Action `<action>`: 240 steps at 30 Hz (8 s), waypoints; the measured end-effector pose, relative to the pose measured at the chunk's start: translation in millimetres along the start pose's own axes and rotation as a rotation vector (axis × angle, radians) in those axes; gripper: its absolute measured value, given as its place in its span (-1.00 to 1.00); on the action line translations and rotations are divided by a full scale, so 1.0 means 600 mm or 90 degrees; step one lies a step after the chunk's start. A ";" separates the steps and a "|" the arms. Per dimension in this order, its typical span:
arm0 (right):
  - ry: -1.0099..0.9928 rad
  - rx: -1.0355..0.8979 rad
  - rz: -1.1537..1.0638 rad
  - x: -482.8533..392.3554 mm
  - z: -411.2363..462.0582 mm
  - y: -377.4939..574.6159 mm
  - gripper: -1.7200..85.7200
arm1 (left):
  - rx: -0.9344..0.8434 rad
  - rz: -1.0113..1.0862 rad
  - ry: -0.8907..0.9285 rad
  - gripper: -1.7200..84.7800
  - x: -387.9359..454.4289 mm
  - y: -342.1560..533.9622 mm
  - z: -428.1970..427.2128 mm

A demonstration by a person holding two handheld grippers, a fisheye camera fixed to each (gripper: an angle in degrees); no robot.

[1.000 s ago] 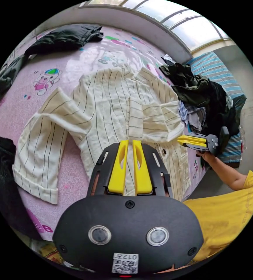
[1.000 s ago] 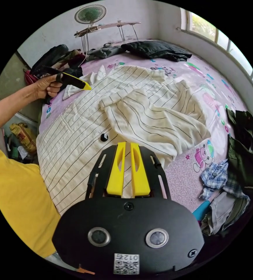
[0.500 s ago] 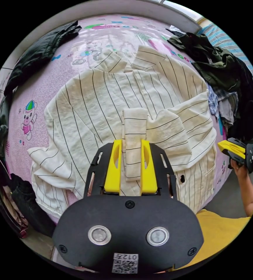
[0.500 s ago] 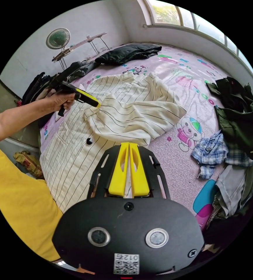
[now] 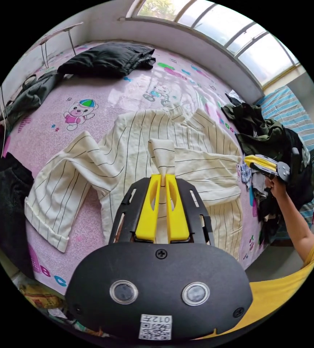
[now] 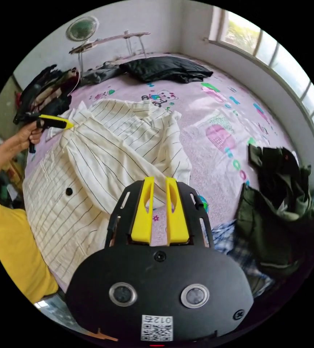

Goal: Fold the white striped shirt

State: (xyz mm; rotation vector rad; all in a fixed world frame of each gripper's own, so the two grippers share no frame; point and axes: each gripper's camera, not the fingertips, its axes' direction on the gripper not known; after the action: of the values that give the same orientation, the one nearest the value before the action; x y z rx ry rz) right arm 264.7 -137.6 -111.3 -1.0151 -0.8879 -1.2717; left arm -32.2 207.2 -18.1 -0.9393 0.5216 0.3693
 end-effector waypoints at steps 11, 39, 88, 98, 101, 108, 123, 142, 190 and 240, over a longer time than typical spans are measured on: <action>0.071 -0.100 -0.187 -0.019 0.062 -0.082 -0.94 | 0.019 0.042 0.001 -0.95 -0.012 0.011 -0.003; -0.138 0.056 0.156 0.090 0.118 0.007 -0.90 | -0.097 0.008 0.001 -0.95 -0.117 -0.027 0.099; -0.168 -0.237 -0.015 -0.380 0.181 0.215 -0.94 | -0.280 0.171 0.169 -0.95 0.257 -0.123 0.300; -0.096 -0.335 -0.109 -0.452 0.281 0.157 -0.87 | -0.272 0.183 0.176 -0.95 0.283 -0.135 0.317; -0.146 -0.323 -0.072 -0.444 0.261 0.177 -0.82 | -0.279 0.200 0.174 -0.95 0.299 -0.136 0.327; -0.220 -0.188 0.171 -0.359 0.192 0.247 -0.85 | -0.308 0.238 0.185 -0.95 0.341 -0.116 0.347; -0.239 -0.194 0.287 -0.301 0.272 0.299 -0.94 | -0.329 0.318 0.118 -0.95 0.415 -0.038 0.370; -0.143 0.027 0.346 -0.071 0.254 0.141 -0.92 | -0.127 0.292 0.094 -0.88 0.482 -0.247 0.300; 0.046 -0.028 0.357 -0.118 0.330 0.180 -0.92 | -0.283 0.374 0.139 -0.96 0.611 -0.497 0.407; -0.207 -0.074 0.478 -0.102 0.319 0.266 -0.90 | -0.356 0.287 0.150 -0.95 0.345 -0.120 0.462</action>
State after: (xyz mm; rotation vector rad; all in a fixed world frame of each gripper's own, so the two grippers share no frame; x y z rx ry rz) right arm 421.0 65.7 -123.8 -1.4940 -0.5758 -0.5338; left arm 246.2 415.4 44.8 -1.4145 0.8752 0.8461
